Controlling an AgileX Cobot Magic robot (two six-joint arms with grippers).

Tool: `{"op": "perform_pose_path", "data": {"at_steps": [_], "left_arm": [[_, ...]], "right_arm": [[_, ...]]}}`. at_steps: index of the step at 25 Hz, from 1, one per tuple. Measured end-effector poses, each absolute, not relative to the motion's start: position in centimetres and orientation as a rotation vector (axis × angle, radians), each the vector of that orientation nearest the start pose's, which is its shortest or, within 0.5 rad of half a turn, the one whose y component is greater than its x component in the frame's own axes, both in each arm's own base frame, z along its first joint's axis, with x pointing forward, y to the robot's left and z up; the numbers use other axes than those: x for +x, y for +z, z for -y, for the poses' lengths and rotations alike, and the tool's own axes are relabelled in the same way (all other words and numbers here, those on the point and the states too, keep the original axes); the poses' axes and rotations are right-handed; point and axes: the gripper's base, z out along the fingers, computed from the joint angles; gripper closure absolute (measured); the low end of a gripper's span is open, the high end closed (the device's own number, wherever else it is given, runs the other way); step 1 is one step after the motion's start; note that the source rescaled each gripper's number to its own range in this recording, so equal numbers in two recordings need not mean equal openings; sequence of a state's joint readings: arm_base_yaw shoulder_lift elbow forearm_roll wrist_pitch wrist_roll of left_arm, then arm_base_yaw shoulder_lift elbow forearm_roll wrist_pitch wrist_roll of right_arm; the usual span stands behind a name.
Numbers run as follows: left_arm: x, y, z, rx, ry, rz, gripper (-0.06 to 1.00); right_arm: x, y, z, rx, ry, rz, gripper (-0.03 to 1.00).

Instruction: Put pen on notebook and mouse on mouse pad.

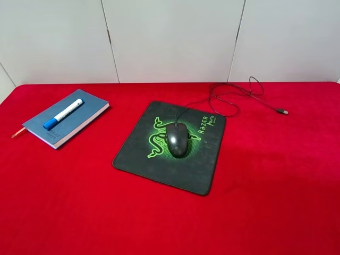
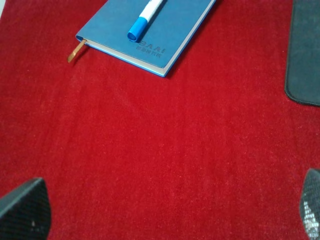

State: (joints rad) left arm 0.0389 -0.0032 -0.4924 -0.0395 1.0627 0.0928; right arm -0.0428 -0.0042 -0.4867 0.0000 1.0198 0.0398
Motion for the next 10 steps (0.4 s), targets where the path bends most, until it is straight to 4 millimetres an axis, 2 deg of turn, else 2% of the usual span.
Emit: {"op": "perform_pose_path", "data": {"at_steps": [10], "left_arm": [[-0.45, 27.5, 0.33, 0.057, 0.035, -2.049, -0.05]], "right_arm": [[-0.23, 27.69, -0.01, 0.083, -0.002, -2.011, -0.03]]}}
